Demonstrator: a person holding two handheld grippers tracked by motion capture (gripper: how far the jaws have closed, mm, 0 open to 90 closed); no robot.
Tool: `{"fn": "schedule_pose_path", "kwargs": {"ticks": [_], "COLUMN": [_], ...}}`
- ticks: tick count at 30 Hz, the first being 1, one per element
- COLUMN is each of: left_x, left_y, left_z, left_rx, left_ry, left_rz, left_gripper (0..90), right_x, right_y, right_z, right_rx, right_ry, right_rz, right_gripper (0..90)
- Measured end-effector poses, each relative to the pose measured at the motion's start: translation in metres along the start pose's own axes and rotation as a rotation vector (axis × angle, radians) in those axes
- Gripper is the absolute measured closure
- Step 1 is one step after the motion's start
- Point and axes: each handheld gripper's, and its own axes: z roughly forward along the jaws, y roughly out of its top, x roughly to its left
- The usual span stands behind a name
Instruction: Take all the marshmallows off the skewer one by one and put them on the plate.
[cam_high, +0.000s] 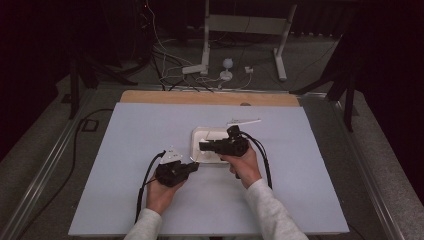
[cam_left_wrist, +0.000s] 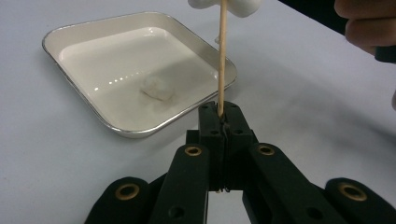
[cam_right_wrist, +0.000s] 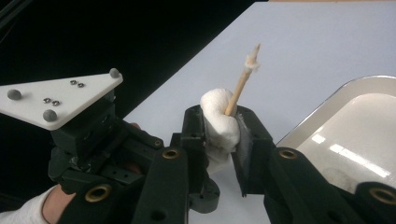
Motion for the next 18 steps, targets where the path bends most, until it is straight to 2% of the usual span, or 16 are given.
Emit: {"fn": "schedule_pose_path", "kwargs": {"ticks": [3, 10, 12, 14, 18], "left_x": [-0.001, -0.001, -0.001, -0.001, -0.003], "left_y": [0.000, -0.002, -0.004, -0.004, -0.003], "left_z": [0.000, -0.001, 0.000, -0.001, -0.001], "left_rx": [0.003, 0.000, 0.022, 0.011, 0.015], "left_ry": [0.014, 0.017, 0.034, 0.030, 0.039], "left_rz": [0.018, 0.031, 0.049, 0.047, 0.073], "left_gripper": [90.0, 90.0, 90.0, 90.0, 90.0], "right_x": [0.000, -0.001, -0.002, -0.004, -0.005], "right_y": [0.000, 0.002, 0.004, 0.007, 0.011], "right_z": [-0.002, -0.006, -0.009, -0.017, -0.023], "right_rx": [-0.010, -0.028, -0.050, -0.082, -0.076], "right_ry": [-0.005, -0.012, -0.018, -0.022, -0.035], "right_rz": [0.002, 0.017, 0.027, 0.047, 0.035], "right_gripper": [77.8, 78.9, 79.2, 79.2, 79.3]}}
